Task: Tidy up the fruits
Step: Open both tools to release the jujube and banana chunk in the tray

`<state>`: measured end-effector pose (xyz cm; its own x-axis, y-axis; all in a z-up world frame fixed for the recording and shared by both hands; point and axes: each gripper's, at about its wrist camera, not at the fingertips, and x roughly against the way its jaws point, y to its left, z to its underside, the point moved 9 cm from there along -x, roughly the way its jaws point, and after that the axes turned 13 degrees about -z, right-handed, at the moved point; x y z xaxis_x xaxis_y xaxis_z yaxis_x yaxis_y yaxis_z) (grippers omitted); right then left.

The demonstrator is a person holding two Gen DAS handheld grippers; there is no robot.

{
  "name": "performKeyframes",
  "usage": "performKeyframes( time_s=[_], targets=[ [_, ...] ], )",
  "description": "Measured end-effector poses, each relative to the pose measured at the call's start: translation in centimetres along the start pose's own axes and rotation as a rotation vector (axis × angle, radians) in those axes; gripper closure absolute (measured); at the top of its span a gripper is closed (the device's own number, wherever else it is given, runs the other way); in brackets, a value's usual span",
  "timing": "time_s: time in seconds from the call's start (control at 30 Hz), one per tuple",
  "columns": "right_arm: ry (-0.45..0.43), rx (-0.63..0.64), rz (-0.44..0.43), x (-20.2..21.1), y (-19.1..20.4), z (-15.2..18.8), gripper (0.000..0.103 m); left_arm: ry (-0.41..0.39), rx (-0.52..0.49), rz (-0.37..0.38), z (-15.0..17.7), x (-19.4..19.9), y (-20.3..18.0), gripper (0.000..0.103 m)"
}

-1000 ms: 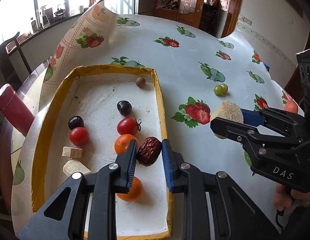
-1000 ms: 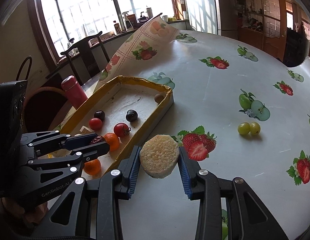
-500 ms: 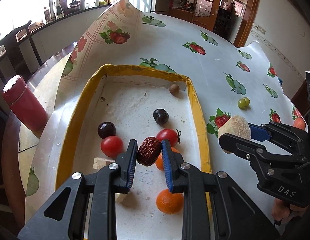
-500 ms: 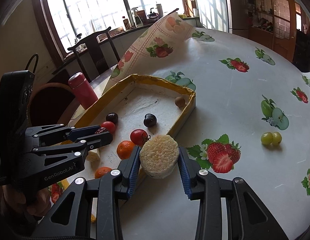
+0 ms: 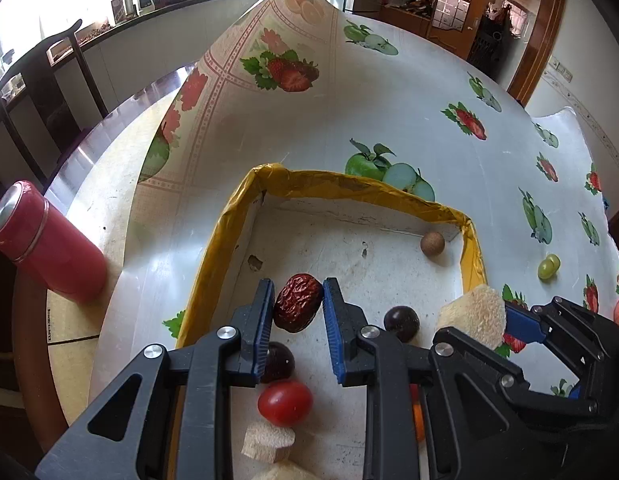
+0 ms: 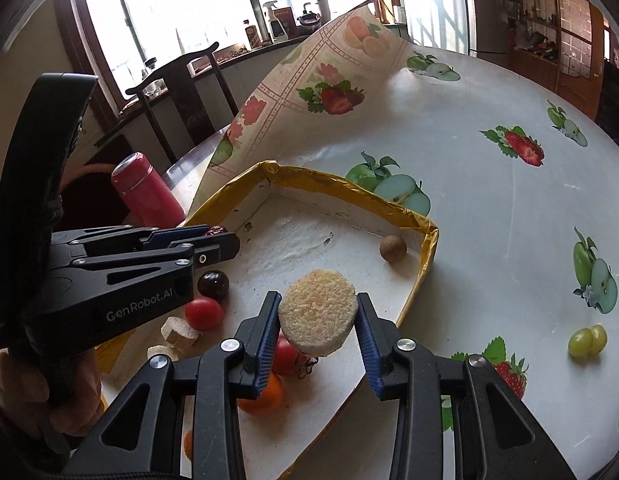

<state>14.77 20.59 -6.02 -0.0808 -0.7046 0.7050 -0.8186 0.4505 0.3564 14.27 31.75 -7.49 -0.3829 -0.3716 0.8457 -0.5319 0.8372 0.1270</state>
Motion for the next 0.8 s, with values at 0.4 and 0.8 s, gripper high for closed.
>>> performKeyframes(
  time_s=[0.4, 0.8],
  targets=[
    [0.058, 0.068, 0.031, -3.1, -0.2, 0.0, 0.066, 0.076, -0.032, -0.041, 1.0, -3.3, -1.0, 0.081],
    [0.055, 0.061, 0.030, -2.7, -0.7, 0.9, 0.060, 0.048, -0.040, -0.077, 1.7, -1.8, -1.2, 0.046]
  ],
)
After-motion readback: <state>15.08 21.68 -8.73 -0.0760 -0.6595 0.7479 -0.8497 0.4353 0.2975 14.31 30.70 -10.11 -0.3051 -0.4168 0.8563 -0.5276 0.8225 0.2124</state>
